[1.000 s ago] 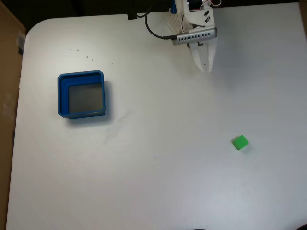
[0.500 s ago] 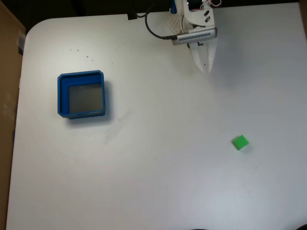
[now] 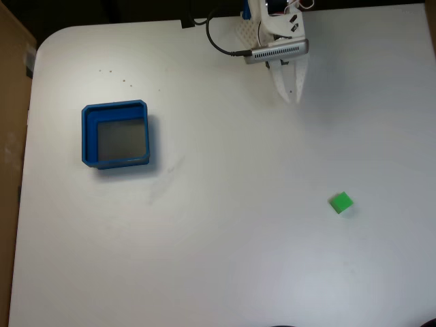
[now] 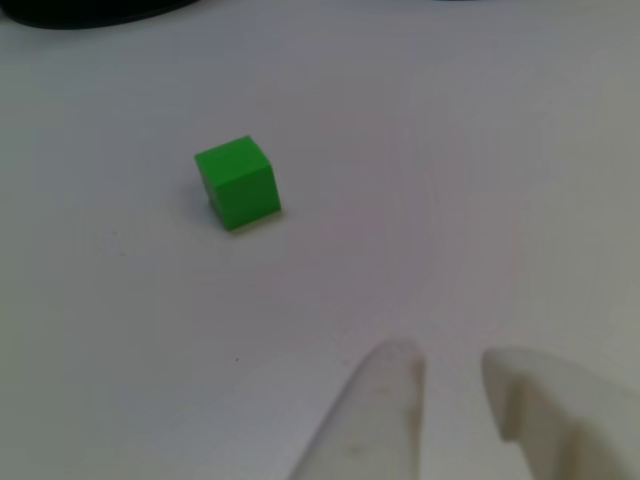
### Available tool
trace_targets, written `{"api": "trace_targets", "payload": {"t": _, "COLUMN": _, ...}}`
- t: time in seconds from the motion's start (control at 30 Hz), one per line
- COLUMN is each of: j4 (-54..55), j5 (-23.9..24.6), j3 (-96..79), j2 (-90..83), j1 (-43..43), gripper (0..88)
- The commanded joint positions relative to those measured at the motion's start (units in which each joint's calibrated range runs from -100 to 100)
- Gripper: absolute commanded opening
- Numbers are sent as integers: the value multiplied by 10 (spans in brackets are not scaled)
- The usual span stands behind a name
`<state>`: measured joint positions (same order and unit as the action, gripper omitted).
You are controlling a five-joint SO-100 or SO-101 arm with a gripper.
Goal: Pick up green cube and drop it in the blue box
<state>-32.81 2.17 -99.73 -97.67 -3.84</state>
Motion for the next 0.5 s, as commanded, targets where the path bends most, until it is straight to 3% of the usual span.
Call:
{"api": "trace_targets", "payload": {"t": 0.0, "j4": 9, "j5": -2, "j3": -1, "j2": -11, "j1": -30, "gripper": 15}}
{"api": "trace_targets", "payload": {"t": 0.47, "j4": 11, "j5": -2, "j3": 9, "j2": -12, "j1": -57, "gripper": 15}}
